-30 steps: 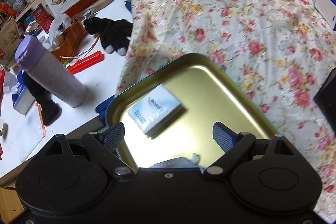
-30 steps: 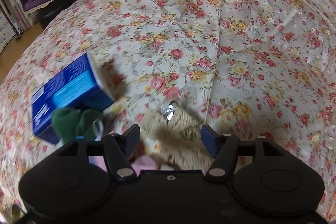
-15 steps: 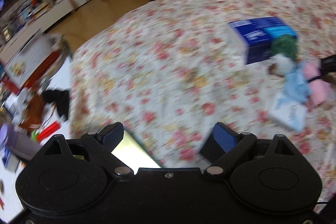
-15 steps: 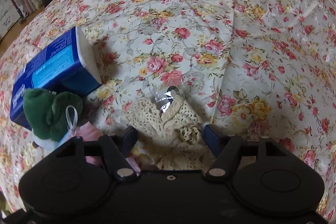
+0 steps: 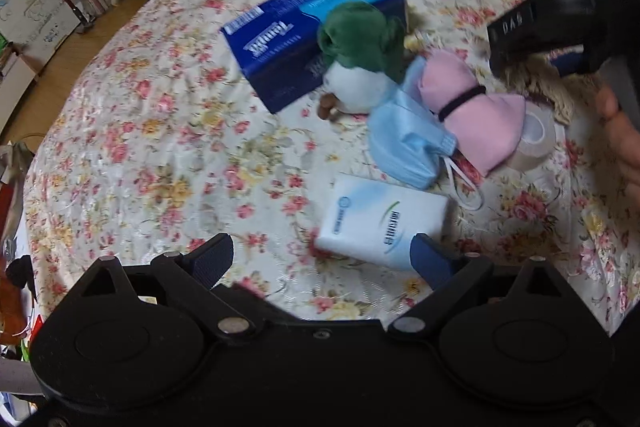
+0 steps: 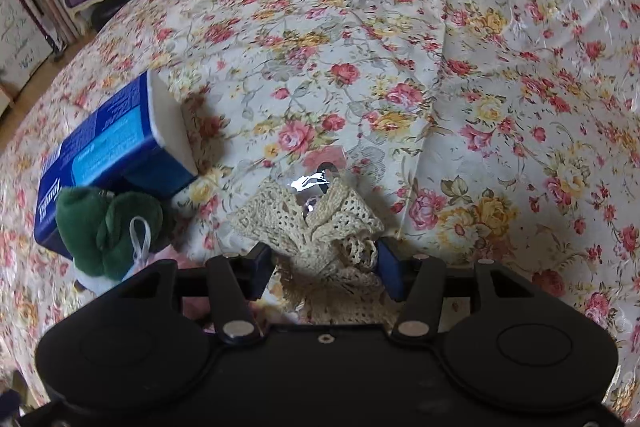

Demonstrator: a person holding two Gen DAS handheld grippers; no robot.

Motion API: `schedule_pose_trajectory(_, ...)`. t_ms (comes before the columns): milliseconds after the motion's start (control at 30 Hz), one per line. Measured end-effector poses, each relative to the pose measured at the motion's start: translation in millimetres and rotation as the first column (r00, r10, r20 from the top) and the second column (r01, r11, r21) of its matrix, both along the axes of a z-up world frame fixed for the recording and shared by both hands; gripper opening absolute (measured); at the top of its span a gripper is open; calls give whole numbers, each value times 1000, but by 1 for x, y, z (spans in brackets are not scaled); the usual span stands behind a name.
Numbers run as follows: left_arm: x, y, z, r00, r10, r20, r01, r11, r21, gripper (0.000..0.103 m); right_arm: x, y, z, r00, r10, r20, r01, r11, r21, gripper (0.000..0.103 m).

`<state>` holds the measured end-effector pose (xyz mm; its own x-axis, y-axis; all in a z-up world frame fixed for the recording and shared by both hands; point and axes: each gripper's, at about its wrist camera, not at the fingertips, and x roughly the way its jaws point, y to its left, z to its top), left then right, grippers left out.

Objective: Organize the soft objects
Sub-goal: 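Grasp the crocheted lace with the right gripper while the left gripper grasps the white wipes pack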

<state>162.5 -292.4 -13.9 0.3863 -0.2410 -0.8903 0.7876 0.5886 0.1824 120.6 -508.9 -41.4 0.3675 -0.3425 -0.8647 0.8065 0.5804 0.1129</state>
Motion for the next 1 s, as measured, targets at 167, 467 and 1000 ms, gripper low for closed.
schedule_pose_trajectory(167, -5, -10, -9, 1000, -13, -18, 13, 1000, 6, 94, -1, -2, 0, 1000, -6, 15, 6, 1000, 4, 53)
schedule_pose_trajectory(467, -15, -19, -14, 998, -54, 28, 52, 997, 52, 97, -4, -4, 0, 999, -12, 31, 12, 1000, 13, 53)
schedule_pose_trajectory(1000, 21, -15, -21, 994, 79, -79, -82, 996, -32, 70, -1, 2, 0, 1000, 1, 14, -1, 1000, -28, 53)
